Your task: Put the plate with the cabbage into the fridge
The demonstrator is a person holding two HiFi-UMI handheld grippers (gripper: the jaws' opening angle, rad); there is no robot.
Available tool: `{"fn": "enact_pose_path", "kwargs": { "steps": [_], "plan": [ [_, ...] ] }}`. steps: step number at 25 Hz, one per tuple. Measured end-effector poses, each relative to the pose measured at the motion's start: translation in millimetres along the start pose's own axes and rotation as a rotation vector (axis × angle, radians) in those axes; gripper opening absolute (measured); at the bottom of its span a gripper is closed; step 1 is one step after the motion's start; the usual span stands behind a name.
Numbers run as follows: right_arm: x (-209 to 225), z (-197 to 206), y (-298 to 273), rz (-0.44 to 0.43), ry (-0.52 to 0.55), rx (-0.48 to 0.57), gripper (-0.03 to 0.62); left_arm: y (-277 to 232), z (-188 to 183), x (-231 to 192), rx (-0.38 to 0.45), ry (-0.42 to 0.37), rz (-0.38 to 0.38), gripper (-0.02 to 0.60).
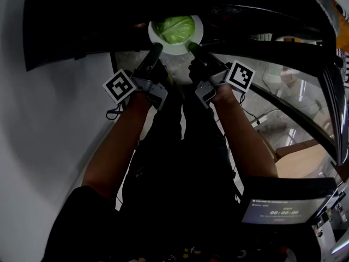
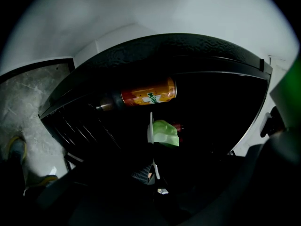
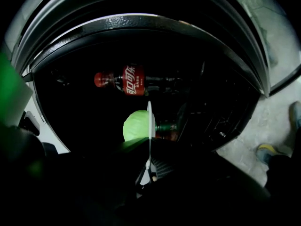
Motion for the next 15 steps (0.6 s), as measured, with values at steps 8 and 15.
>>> {"fn": "enact_pose_path", "kwargs": {
  "steps": [8, 15],
  "plan": [
    [-1.4, -2.6, -4.1, 0.001, -0.019, -0.009, 0.018, -1.1, -3.8, 2.8, 0.026, -0.001, -0.030, 0.011],
    [0.9, -1.6, -3.6, 0.002, -0.036, -0.012, 0.018, 0.9, -3.0, 0.3, 0.031, -0.013, -0.063, 0.011]
  ]
}}
Point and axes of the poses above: the fingertips, and each gripper's own axes: y backward along the fingers, x to its right, z out of its underside, the point moved 1 cm from there along y, backward along the fingers, and after that the axes turned 2 degrees about -x, right-handed, at the moved point
